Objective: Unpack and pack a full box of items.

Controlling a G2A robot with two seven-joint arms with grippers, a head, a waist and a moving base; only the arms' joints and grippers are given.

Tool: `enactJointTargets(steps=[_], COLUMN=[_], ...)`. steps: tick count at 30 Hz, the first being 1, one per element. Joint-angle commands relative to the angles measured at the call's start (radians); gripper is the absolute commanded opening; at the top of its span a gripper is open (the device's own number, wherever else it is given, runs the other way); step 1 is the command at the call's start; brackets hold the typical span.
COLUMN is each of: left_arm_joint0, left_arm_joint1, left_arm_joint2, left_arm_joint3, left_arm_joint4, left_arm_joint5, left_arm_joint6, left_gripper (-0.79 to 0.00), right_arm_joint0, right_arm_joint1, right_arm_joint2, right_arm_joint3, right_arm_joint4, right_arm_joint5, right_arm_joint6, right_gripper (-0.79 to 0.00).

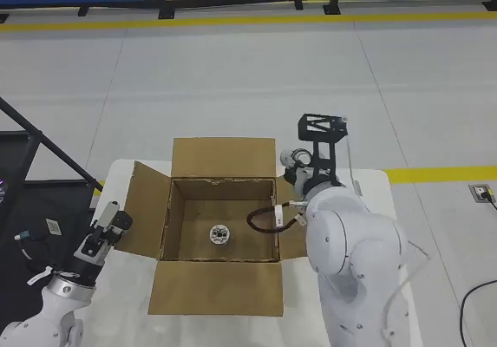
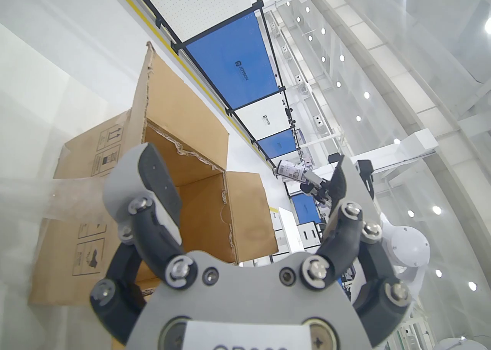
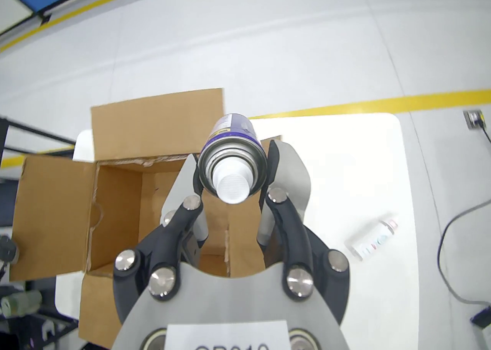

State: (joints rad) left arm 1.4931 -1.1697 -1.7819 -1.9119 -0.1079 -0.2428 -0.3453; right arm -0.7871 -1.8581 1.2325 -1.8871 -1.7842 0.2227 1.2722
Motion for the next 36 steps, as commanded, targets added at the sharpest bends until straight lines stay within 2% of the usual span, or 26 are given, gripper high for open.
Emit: enactJointTargets(steps=[1,5,7,9,13,15,20,25,26,27,31,33,36], left_arm_joint0=[0.006,0.018,0.022,0.022,0.022,0.022,0.022,0.022,0.022,0.022,0.022,0.022,0.022], left_arm_joint1=[0.0,0.0,0.0,0.0,0.0,0.0,0.0,0.0,0.0,0.0,0.0,0.0,0.0], left_arm_joint2=[-0.002,-0.01,-0.012,-0.012,-0.012,-0.012,-0.012,-0.012,-0.012,-0.012,-0.012,-0.012,-0.012], left_arm_joint3=[-0.001,-0.005,-0.006,-0.006,-0.006,-0.006,-0.006,-0.006,-0.006,-0.006,-0.006,-0.006,-0.006], left_arm_joint4=[-0.005,-0.013,-0.017,-0.017,-0.017,-0.017,-0.017,-0.017,-0.017,-0.017,-0.017,-0.017,-0.017], left_arm_joint5=[-0.004,-0.012,-0.016,-0.016,-0.016,-0.016,-0.016,-0.016,-0.016,-0.016,-0.016,-0.016,-0.016], left_arm_joint6=[0.002,0.004,0.002,0.002,0.002,0.002,0.002,0.002,0.002,0.002,0.002,0.002,0.002], left_gripper=[0.0,0.0,0.0,0.0,0.0,0.0,0.0,0.0,0.0,0.0,0.0,0.0,0.0], right_arm_joint0=[0.046,0.105,0.126,0.151,0.222,0.253,0.337,0.401,0.412,0.424,0.461,0.474,0.489], right_arm_joint1=[-0.008,-0.023,-0.029,-0.039,-0.054,-0.065,-0.081,-0.105,-0.109,-0.112,-0.125,-0.131,-0.137], right_arm_joint2=[-0.068,-0.166,-0.206,-0.224,-0.224,-0.215,-0.196,-0.2,-0.199,-0.198,-0.195,-0.195,-0.196], right_arm_joint3=[0.092,0.268,0.387,0.49,0.709,0.798,1.035,1.199,1.225,1.248,1.32,1.345,1.373], right_arm_joint4=[0.038,0.075,0.025,0.041,0.029,0.103,0.137,0.194,0.203,0.212,0.246,0.257,0.267], right_arm_joint5=[-0.044,-0.101,-0.083,-0.059,0.021,0.012,0.075,0.112,0.116,0.12,0.12,0.12,0.117], right_arm_joint6=[0.022,0.046,0.054,0.045,0.01,-0.017,-0.094,-0.172,-0.182,-0.192,-0.223,-0.235,-0.244], right_gripper=[-0.785,-0.785,-0.785,-0.785,-0.785,-0.785,-0.785,-0.785,-0.665,-0.511,-0.397,-0.376,-0.228])
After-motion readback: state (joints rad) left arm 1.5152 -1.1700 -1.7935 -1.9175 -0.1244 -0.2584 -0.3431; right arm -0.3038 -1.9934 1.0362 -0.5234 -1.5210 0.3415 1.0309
